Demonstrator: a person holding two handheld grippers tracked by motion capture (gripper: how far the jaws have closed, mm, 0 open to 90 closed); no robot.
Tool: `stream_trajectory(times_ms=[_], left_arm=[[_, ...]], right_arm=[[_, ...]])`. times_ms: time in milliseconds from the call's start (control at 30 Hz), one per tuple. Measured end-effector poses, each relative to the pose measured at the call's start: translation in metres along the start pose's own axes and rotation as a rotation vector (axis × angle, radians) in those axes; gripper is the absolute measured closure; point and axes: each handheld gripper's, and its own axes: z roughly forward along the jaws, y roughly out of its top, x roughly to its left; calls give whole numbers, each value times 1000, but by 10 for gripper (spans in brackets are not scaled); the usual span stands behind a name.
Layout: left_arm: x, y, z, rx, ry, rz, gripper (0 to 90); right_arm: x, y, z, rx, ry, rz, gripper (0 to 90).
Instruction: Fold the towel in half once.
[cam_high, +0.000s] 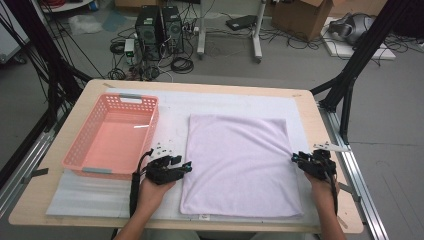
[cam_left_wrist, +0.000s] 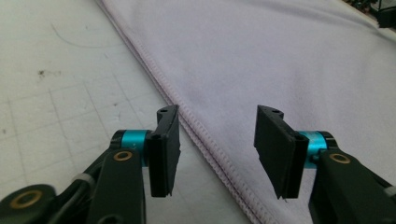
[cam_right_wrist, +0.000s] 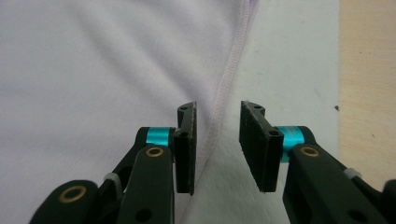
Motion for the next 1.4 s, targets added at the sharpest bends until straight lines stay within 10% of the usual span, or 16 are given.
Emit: stream_trajectory(times_ms=[100, 267, 433, 700, 1200, 1400], left_arm=[[-3, 0, 4, 26, -5, -3, 509], [-7, 2, 9, 74, 56, 18, 848], [-3, 2, 3, 63, 96, 1, 859], [0, -3, -5, 21, 52, -6, 575], [-12, -2, -13, -90, -40, 62, 414], [-12, 3, -14, -141, -73, 65, 327]], right_arm=[[1, -6, -11, 7, 23, -18, 657], [1, -16, -20, 20, 40, -23, 627], [1, -19, -25, 11, 61, -12, 622], [18, -36, -44, 60, 107, -61, 527], [33, -69, -79, 137, 78, -284, 407], [24, -54, -83, -28, 150, -182, 325]])
